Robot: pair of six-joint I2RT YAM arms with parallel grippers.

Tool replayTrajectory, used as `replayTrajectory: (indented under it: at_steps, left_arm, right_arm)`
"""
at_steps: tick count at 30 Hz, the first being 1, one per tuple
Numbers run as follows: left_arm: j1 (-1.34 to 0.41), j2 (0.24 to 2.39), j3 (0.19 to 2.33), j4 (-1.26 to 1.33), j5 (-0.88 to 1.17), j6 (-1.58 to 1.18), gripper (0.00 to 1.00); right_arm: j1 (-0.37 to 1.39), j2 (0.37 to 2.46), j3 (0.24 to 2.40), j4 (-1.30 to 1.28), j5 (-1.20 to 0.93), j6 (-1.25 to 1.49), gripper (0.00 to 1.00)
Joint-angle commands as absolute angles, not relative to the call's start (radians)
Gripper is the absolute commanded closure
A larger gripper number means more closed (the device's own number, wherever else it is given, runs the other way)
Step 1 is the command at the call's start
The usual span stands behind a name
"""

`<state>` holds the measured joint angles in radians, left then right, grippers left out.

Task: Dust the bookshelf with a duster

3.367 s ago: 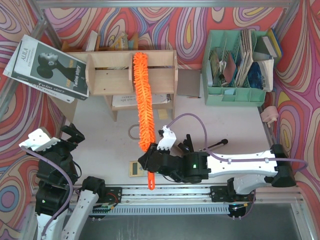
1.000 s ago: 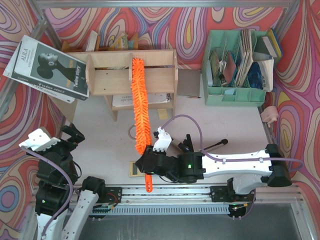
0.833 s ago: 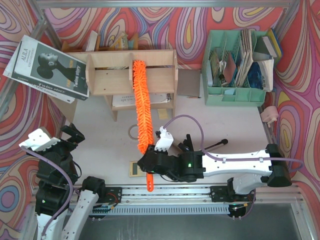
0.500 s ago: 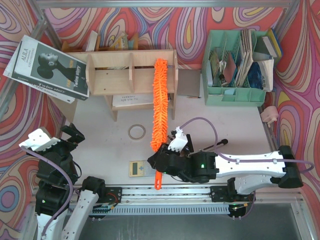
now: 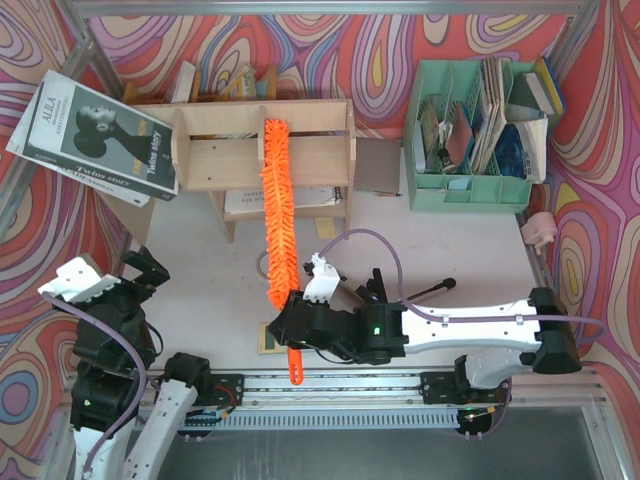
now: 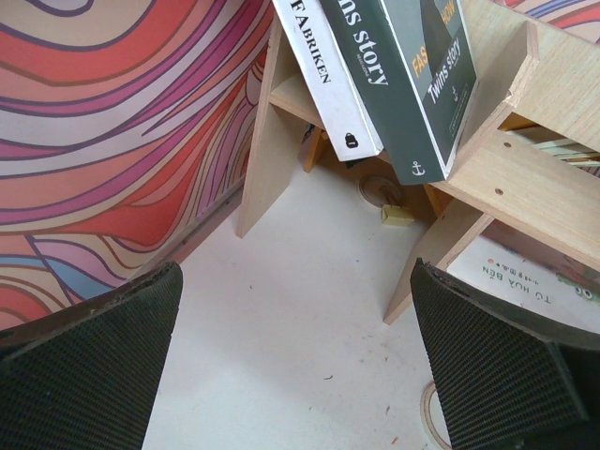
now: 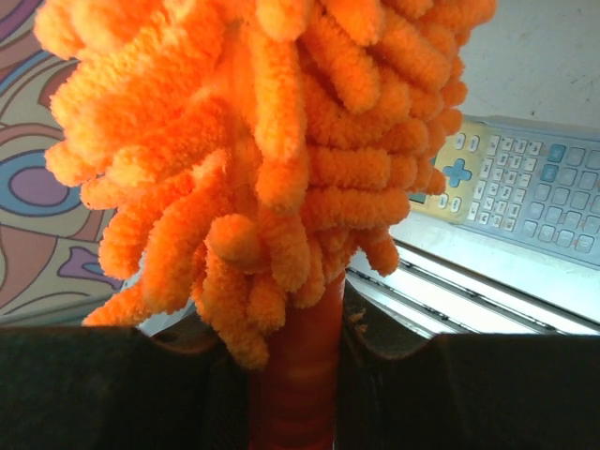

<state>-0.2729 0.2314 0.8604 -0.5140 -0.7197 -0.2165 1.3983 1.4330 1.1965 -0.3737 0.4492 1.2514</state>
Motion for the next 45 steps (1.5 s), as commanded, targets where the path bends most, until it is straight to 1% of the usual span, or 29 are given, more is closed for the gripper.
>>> replayTrajectory:
  at_steps: [1, 6, 10, 13, 18, 23, 28, 32, 36, 40, 45]
  left_arm:
    - [-0.267, 0.225, 0.872, -0.517, -0.736, -0.213, 0.02]
    - [-0.267, 0.228, 0.872, -0.517, -0.735, -0.212, 0.01]
    - [-0.268, 0.228, 0.872, -0.517, -0.736, -0.212, 0.02]
    - [-0.267, 0.227, 0.872, -0.517, -0.735, -0.213, 0.01]
    - [-0.267, 0.229, 0.872, -0.517, -0.735, -0.212, 0.02]
    - [-0.267, 0.229, 0.873, -0.517, -0.735, -0.213, 0.01]
    - [-0.267, 0.229, 0.873, -0.517, -0.733, -0.213, 0.02]
    - [-0.267, 0.227, 0.873, -0.517, -0.733, -0.214, 0.02]
    - [-0.267, 0.226, 0.873, -0.515, -0.734, -0.214, 0.02]
    - [-0.267, 0.226, 0.872, -0.517, -0.733, -0.212, 0.01]
    - [-0.267, 0.229, 0.872, -0.516, -0.730, -0.214, 0.01]
  right_arm:
    - [1.394, 1.416, 1.232, -0.352, 0.467, 1.213, 1.00]
    - [1.394, 1.326, 1.158, -0.483, 0.612, 1.403, 1.00]
    - [1.394, 1.262, 1.120, -0.566, 0.673, 1.523, 1.00]
    - [1.395, 1.249, 1.109, -0.599, 0.699, 1.561, 1.00]
    - [1.394, 1.271, 1.132, -0.569, 0.684, 1.507, 1.00]
    - [1.394, 1.310, 1.164, -0.437, 0.619, 1.349, 1.00]
    - [1.396, 1.377, 1.223, -0.429, 0.564, 1.280, 1.00]
    - [1.397, 1.372, 1.222, -0.473, 0.589, 1.329, 1.00]
    - [1.397, 1.306, 1.171, -0.529, 0.661, 1.428, 1.00]
    - [1.398, 1.261, 1.143, -0.552, 0.703, 1.457, 1.00]
    - [1.397, 1.273, 1.156, -0.449, 0.675, 1.328, 1.00]
